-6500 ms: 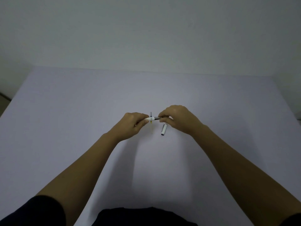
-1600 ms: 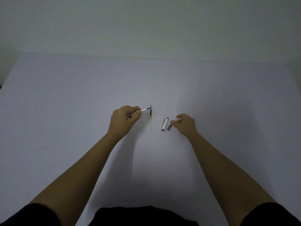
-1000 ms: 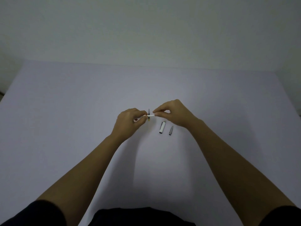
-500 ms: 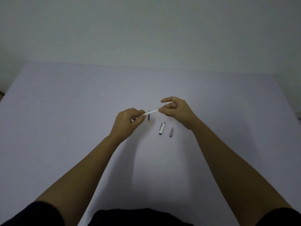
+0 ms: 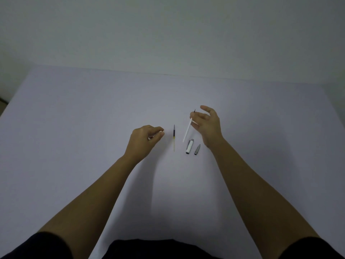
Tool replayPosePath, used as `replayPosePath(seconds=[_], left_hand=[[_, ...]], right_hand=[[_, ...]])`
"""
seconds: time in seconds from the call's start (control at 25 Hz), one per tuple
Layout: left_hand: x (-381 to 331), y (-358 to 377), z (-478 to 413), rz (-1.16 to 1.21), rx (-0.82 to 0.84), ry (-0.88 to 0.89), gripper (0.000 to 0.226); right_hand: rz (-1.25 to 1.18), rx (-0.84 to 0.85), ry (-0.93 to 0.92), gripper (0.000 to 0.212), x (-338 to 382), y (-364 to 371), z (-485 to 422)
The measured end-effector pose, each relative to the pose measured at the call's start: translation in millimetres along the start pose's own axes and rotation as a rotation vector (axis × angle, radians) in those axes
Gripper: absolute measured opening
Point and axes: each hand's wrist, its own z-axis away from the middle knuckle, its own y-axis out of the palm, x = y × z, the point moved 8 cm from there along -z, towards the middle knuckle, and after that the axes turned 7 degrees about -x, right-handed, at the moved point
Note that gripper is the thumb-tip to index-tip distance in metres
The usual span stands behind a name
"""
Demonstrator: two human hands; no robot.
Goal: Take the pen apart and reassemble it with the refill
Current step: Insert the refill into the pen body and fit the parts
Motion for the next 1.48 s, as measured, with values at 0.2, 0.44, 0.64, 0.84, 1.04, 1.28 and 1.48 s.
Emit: replayPosePath(seconds=[0.2, 0.44, 0.64, 0.84, 1.04, 1.28, 1.48], left_hand=[[12, 0, -13, -0.009, -0.014, -0.043, 0.022], [26, 1, -29, 0.032, -0.036, -0.098, 0.023], [39, 1, -35, 0.026, -0.042, -0.114, 0.022], [42, 1, -35, 0.011, -0.037, -0.116, 0.024], [41, 1, -32, 0.036, -0.033, -0.135, 0.026], [44, -8, -30, 0.035, -0.045, -0.132, 0.024], [50, -17, -29, -0.016, -0.062, -0.127, 0.022]], right_hand=[[0.465, -0.043, -0.103, 0.019, -32, 14, -20], [0.826, -0.119, -0.13, 0.02, -67, 15, -43], [0.914, -0.083, -0.161, 0.02, -73, 22, -51], [0.951, -0.076, -0.178, 0.022, -69, 26, -51], [1.039, -0.025, -0.25, 0.019, -62, 43, -41], [1.305, 0.051, -0.263, 0.016, -71, 68, -26], [1.297, 0.019, -0.206, 0.018, -76, 80, -20]])
